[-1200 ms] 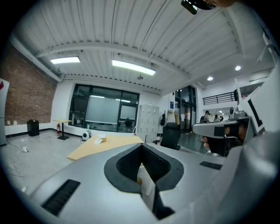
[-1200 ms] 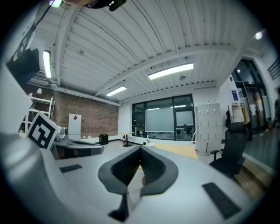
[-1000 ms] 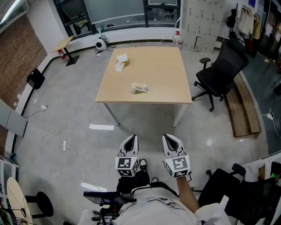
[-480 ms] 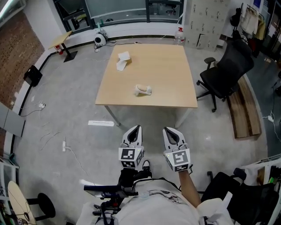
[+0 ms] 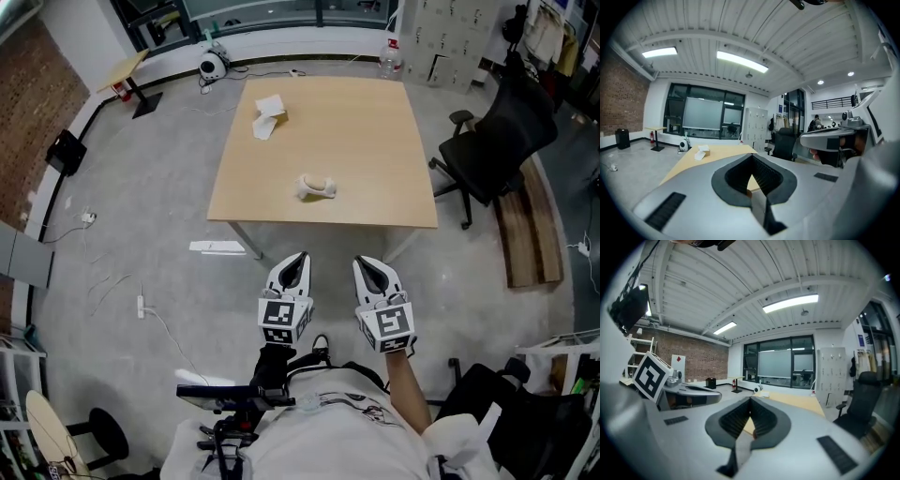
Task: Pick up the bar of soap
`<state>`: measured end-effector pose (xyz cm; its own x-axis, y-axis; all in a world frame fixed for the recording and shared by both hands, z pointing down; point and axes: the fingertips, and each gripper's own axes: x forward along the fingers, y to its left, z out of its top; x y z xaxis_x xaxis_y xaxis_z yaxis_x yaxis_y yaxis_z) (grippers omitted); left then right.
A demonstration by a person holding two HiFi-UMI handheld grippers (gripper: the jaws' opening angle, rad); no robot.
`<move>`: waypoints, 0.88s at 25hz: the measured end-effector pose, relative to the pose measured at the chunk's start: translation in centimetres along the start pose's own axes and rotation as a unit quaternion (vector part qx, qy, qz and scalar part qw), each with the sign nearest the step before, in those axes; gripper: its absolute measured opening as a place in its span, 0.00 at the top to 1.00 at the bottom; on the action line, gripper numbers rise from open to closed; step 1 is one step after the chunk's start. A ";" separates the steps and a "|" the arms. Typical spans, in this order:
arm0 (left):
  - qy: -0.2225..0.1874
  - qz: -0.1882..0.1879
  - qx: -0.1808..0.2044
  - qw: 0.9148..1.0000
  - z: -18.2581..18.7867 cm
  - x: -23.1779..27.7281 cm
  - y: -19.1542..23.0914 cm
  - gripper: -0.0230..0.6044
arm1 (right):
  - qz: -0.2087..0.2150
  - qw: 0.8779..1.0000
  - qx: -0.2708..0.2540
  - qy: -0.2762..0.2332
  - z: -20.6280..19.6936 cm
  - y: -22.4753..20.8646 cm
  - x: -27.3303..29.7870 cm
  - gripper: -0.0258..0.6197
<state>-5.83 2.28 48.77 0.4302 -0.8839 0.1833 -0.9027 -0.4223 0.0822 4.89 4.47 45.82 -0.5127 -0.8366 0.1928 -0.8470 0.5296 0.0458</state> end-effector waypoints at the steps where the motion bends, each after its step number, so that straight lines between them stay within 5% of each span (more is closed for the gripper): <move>1: 0.001 0.001 -0.001 1.000 0.0 0.4 0.5 0.96 | 0.001 1.000 0.001 0.003 0.0 0.0 0.5 0.95; 14: 0.030 0.025 -0.027 0.999 -1.5 6.3 3.5 0.96 | 0.018 0.999 0.015 0.033 -2.3 -4.3 6.5 0.95; 22: 0.006 0.064 -0.010 0.998 3.2 13.7 7.0 0.96 | 0.051 0.999 0.009 0.002 1.3 -9.5 14.0 0.95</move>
<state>-6.27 -13.40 48.71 0.3112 -0.9280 0.2050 -0.9503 -0.3019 0.0760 5.57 -12.45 46.78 -0.5957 -0.7783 0.1986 -0.7929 0.6092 0.0092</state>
